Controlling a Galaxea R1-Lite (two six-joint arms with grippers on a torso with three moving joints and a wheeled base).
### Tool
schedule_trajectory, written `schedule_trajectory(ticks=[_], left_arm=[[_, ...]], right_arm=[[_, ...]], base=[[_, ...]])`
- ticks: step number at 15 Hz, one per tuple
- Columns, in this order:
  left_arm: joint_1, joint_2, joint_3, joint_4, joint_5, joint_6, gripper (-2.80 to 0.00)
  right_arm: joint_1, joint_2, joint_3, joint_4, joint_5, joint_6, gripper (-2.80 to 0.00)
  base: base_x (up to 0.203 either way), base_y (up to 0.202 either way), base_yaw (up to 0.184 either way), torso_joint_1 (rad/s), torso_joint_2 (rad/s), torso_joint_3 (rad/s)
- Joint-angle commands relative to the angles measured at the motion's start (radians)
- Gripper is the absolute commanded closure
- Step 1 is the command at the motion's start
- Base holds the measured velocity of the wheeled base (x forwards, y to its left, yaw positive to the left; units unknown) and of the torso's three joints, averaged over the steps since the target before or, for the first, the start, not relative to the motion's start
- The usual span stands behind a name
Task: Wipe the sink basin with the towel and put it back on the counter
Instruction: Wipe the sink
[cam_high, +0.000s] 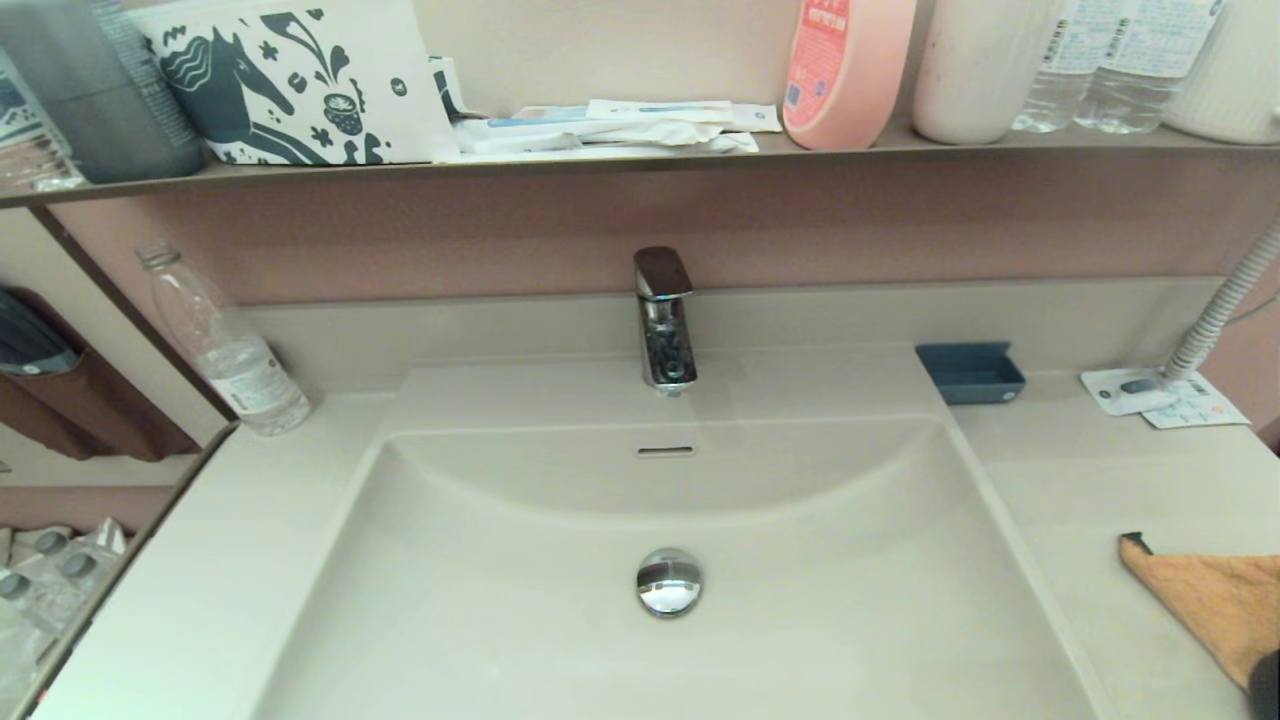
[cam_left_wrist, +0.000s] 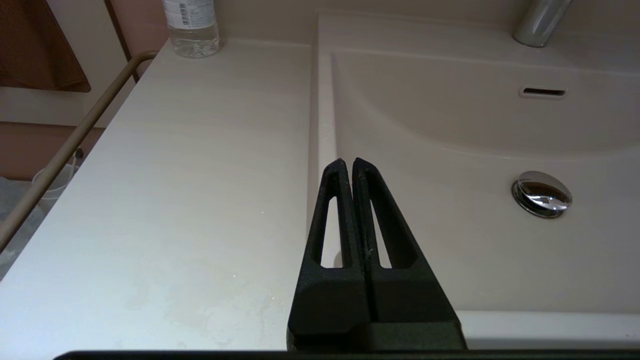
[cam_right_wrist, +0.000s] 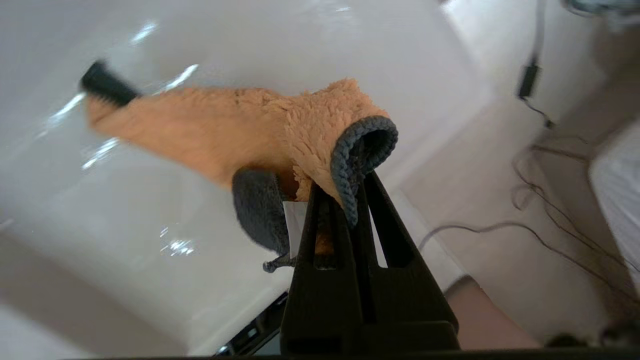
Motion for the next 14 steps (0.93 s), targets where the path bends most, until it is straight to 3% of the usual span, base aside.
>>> schedule_trajectory(ticks=[1,4,7,14], left_arm=[[0.0,0.0,0.0,-0.001,0.001,-0.001,0.0],[0.0,0.0,0.0,-0.001,0.001,-0.001,0.0],[0.0,0.001,0.0,-0.001,0.001,-0.001,0.0],[0.0,0.0,0.0,-0.001,0.001,-0.001,0.0]], right_arm=[[-0.047,0.051,-0.019,0.001,-0.018,-0.005,0.0],[-0.109,0.092,-0.163,0.005,-0.001,-0.003,0.0],[-0.142,0.09,-0.291,0.137,0.11,-0.003,0.0],[-0.125,0.142,-0.234,0.093,0.117,0.128,0.0]], base=[[0.0,0.0,0.0,0.0,0.0,0.0],[0.0,0.0,0.0,0.0,0.0,0.0],[0.0,0.0,0.0,0.0,0.0,0.0],[0.0,0.0,0.0,0.0,0.0,0.0]])
